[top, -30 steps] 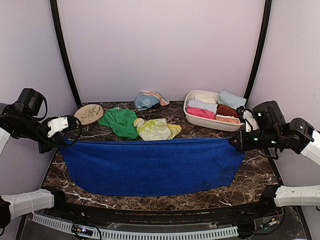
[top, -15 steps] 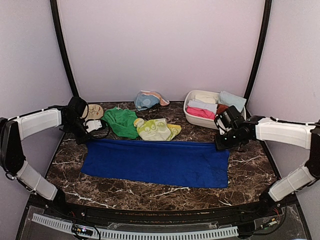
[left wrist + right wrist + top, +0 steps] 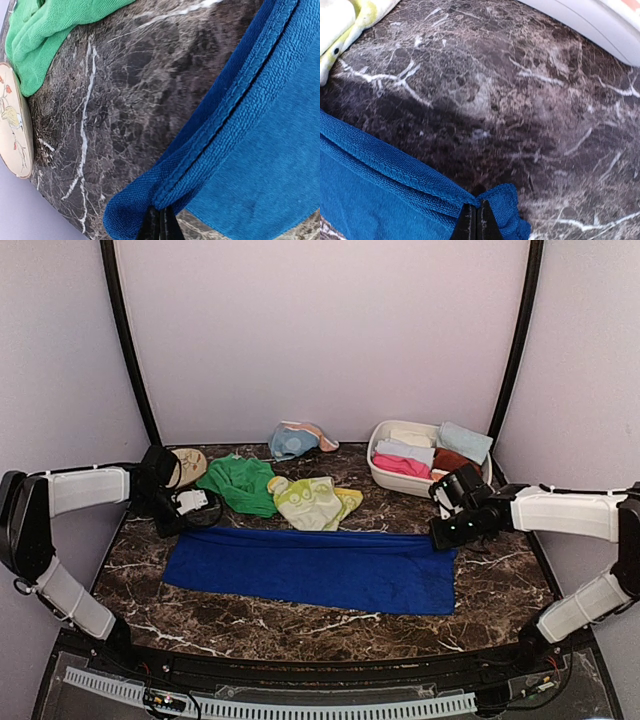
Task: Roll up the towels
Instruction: Fold the towel at the center of the board.
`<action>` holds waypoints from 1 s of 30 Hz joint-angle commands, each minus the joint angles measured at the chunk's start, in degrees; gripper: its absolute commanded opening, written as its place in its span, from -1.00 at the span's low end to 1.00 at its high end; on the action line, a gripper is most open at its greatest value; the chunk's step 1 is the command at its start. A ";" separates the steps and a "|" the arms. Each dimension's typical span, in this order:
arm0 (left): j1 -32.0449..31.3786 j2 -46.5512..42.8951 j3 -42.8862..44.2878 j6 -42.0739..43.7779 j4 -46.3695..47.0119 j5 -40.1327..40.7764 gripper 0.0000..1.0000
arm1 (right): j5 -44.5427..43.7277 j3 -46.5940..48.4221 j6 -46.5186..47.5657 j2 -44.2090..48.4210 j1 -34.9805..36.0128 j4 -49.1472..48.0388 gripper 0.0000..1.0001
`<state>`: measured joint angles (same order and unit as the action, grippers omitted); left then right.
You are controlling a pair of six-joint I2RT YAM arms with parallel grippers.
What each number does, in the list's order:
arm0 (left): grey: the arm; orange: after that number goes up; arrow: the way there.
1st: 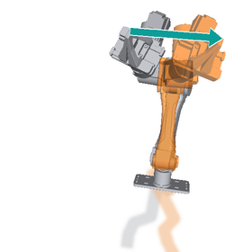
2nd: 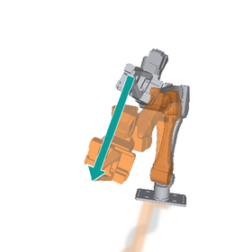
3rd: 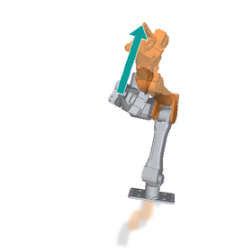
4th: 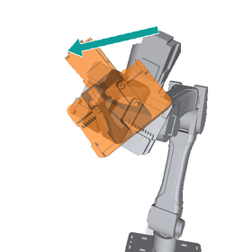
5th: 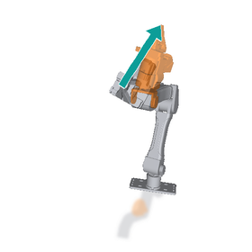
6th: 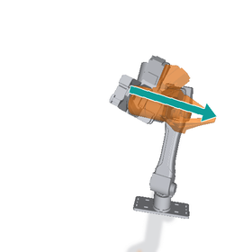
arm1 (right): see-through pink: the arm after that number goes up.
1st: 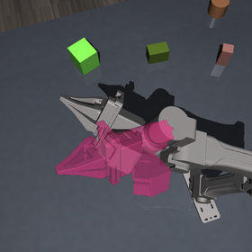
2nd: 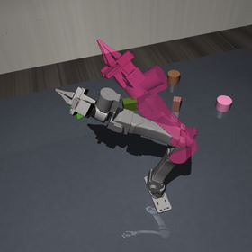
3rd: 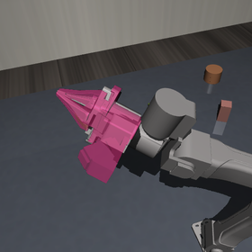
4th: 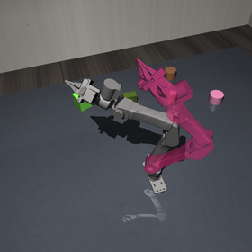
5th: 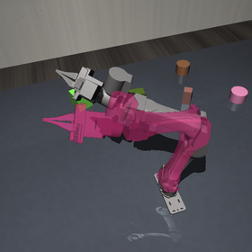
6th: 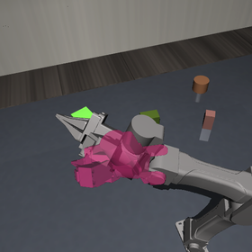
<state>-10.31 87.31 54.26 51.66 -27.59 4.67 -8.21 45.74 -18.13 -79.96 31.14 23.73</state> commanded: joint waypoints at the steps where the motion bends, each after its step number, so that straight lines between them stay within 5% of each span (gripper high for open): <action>1: 0.22 -6.92 -4.22 0.35 -3.11 -2.30 -0.99 | -0.17 -5.22 -3.40 6.14 0.56 1.14 -1.00; 7: 0.22 -12.05 -11.59 1.93 -3.46 -2.55 -0.94 | -3.25 -3.78 -9.62 5.76 6.84 5.67 -1.00; 9: 0.19 -13.76 -13.30 2.42 -4.97 -4.50 -0.79 | -4.25 -4.02 -12.73 4.93 8.72 7.08 -0.99; 12: 0.23 -16.11 -15.83 3.61 -6.30 -5.58 -0.37 | -4.94 -6.86 -17.50 6.83 11.30 7.41 -0.72; 21: 0.69 -23.19 -16.29 6.67 -7.23 -7.81 0.20 | -4.22 -11.63 -25.92 15.73 13.45 8.88 -0.13; 30: 0.51 -14.82 -14.58 8.04 -5.48 -8.91 0.05 | -6.25 -5.92 -25.59 13.90 13.43 12.31 -0.12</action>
<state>-9.91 68.05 38.41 59.33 -33.69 -4.14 -12.36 38.04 -42.41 -65.73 44.14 34.57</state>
